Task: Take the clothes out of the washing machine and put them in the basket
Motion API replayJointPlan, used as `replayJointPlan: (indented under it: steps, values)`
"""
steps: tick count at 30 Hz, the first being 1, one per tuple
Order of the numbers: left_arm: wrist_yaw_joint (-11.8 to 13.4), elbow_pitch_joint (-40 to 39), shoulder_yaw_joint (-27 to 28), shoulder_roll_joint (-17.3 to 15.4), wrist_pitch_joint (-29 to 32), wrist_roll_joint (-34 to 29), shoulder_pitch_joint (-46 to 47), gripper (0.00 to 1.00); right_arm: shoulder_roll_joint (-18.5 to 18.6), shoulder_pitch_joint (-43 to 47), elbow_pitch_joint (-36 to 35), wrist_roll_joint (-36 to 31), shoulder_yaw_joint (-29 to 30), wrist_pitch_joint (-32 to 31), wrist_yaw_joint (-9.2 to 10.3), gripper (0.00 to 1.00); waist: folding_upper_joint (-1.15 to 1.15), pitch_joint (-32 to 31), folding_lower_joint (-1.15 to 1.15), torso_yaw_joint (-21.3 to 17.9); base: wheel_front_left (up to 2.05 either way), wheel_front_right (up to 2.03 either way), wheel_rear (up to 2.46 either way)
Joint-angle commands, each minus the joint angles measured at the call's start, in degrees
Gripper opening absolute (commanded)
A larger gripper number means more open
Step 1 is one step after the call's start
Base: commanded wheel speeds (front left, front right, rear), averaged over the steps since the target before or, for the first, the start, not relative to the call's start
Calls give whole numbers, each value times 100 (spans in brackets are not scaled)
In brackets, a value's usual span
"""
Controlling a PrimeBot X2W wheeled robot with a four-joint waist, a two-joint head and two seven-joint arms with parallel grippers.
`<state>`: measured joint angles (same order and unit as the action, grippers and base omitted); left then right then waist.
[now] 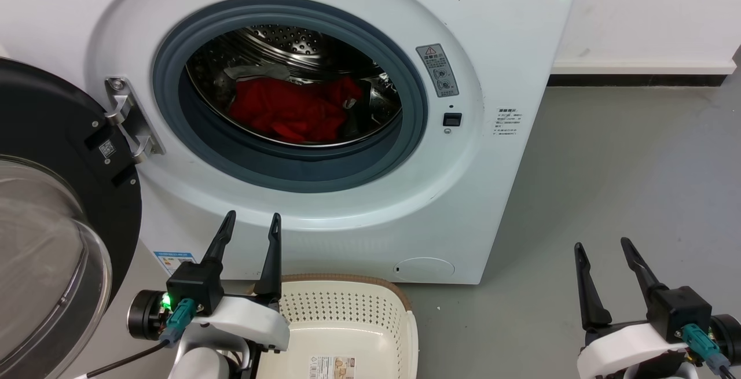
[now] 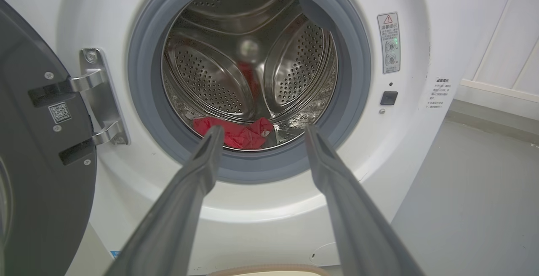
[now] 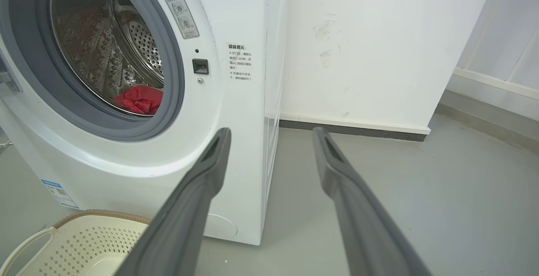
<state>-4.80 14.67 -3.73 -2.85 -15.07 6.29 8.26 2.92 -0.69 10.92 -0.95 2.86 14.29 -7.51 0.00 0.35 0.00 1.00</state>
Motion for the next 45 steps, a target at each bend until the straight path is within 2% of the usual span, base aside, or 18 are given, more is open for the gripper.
replayJointPlan:
  steps: [1,13,18,25,34,45]
  values:
    - [15,6,-3,-5,-16,-16,-21,100,-7,43,5,26,-3,4,4,100,0,2,0,-3,0,0,0]
    - [68,113,45,-4,-16,-158,276,100,-6,-117,-62,56,-77,-15,4,100,0,227,0,-75,0,0,0]
    - [90,337,139,-69,-16,-214,756,100,-7,-312,-210,90,-141,-14,4,100,0,658,0,-198,0,0,0]
    - [115,863,249,-222,-16,-259,1786,100,-8,-738,-451,141,-244,14,4,100,0,1565,0,-443,0,0,0]
    - [87,2072,341,-673,22,-274,3372,100,-9,-1298,-653,252,-396,76,4,100,0,2611,0,-801,0,0,0]
    - [138,3151,281,-1243,450,-438,4971,100,-9,-1597,-921,537,-493,94,4,100,0,3419,0,-1110,0,0,0]
